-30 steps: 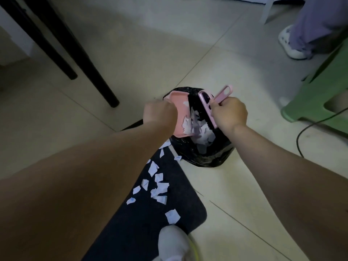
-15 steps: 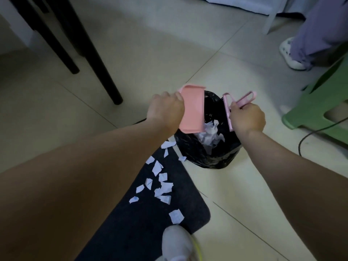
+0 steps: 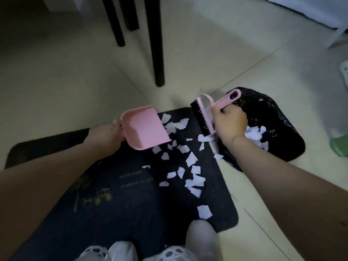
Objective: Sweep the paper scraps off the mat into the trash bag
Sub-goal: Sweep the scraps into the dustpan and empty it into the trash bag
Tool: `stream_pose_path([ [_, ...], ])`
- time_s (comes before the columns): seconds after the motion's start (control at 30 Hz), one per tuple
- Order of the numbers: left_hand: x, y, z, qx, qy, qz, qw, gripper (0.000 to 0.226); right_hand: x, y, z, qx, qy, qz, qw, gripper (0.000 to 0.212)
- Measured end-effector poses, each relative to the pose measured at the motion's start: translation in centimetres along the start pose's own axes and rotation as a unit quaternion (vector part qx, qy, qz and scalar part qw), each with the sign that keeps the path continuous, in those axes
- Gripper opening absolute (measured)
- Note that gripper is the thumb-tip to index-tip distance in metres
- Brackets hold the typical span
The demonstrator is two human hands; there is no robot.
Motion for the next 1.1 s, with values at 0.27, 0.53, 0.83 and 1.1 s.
stream_pose_path([
  [0.27,5.7,8.9,-2.9,-0.103,0.016,-0.049,0.993,0.029,8.9,4.5,-1.5,-0.056,0.15,-0.079,0.984,0.042],
  [0.53,10.2,11.8,-2.5,-0.103,0.042,-0.036,0.993,0.028,14.7,6.4,-0.8,-0.17,0.236,-0.241,0.926,0.037],
  [0.83,12.1,12.8,-2.9,-0.178,0.089,-0.037,0.979,0.045,15.7,4.8,3.1,-0.126,0.17,-0.272,0.939,0.042],
  [1.1,10.9,9.9,-0.2,-0.221,0.084,0.004,0.972,0.068,17.8,5.3,6.6,-0.139,0.127,-0.261,0.947,0.034],
])
Point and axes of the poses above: each hand's wrist, its own z-axis towards the middle knuckle, its own x-axis out of the palm, y = z × x, the point moved 7 cm from there along z, towards the middle knuckle, and after that the axes turned 12 degrees about -z, right-handed, at the moved point
